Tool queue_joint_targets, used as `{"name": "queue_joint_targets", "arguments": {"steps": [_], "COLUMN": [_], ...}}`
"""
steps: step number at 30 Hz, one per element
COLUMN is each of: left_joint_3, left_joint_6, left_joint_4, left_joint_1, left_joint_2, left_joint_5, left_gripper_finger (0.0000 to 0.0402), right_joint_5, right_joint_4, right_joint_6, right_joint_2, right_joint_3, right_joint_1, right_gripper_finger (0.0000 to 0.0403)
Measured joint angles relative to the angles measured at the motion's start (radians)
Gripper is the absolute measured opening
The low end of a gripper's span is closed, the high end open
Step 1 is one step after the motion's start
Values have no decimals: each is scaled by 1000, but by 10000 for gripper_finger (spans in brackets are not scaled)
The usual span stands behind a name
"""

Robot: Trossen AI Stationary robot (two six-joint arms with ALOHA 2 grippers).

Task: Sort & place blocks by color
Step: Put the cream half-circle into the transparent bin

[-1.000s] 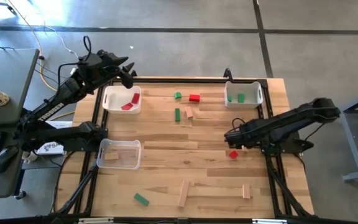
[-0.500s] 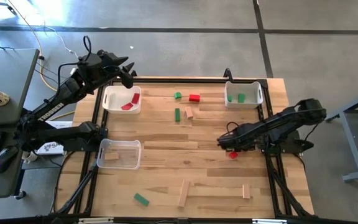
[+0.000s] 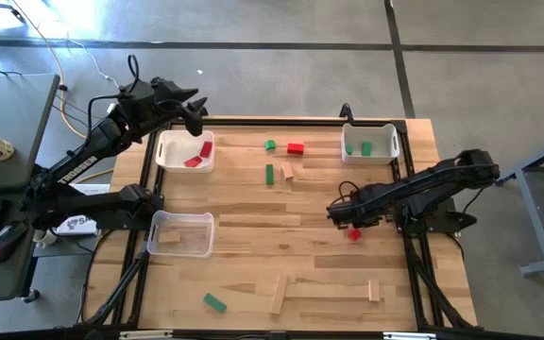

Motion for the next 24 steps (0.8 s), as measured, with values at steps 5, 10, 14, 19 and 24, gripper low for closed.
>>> {"name": "queue_joint_targets", "arguments": {"steps": [5,10,14,19,24], "left_joint_3": [0,0,0,0,0], "left_joint_6": [-56,-101,-146,-153,-254], "left_joint_4": [-1,-1,-3,-76,-196], "left_joint_1": [0,0,0,0,0], "left_joint_2": [0,0,0,0,1], "left_joint_5": [87,165,202,250,314], "left_gripper_finger": [161,161,164,188,220], "right_joint_5": [79,208,266,288,297], "right_joint_4": [-20,-18,-8,92,267], "right_joint_6": [-23,-57,-116,-214,-354], "right_joint_2": [0,0,0,0,0], "right_joint_3": [93,180,224,262,281], "right_joint_1": [0,0,0,0,0], "right_gripper_finger": [42,42,43,43,43]}}
